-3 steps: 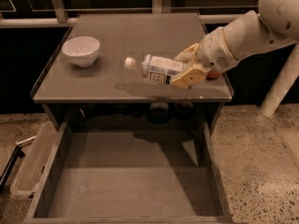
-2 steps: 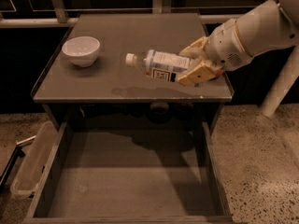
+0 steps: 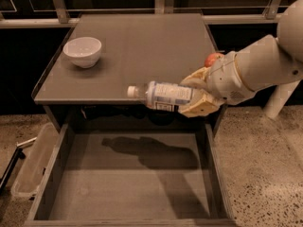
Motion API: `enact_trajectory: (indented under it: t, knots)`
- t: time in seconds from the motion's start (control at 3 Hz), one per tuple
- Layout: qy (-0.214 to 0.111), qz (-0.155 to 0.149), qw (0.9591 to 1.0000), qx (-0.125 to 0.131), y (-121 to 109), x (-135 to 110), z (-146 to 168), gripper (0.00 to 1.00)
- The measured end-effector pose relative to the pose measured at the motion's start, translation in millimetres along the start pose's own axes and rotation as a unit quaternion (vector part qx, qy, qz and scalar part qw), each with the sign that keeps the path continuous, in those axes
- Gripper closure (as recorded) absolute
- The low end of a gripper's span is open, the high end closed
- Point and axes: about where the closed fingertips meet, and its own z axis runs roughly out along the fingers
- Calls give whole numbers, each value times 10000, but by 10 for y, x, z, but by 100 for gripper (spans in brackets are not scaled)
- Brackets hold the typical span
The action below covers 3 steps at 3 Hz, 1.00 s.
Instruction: Place blue plastic bottle into top drawer
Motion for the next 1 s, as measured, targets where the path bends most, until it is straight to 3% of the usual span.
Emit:
enact_trajectory:
  t: [0.67, 1.0]
  knots:
    - [13, 409, 9988, -279, 587, 721, 853, 100]
    - [14, 410, 9988, -280, 587, 722, 854, 100]
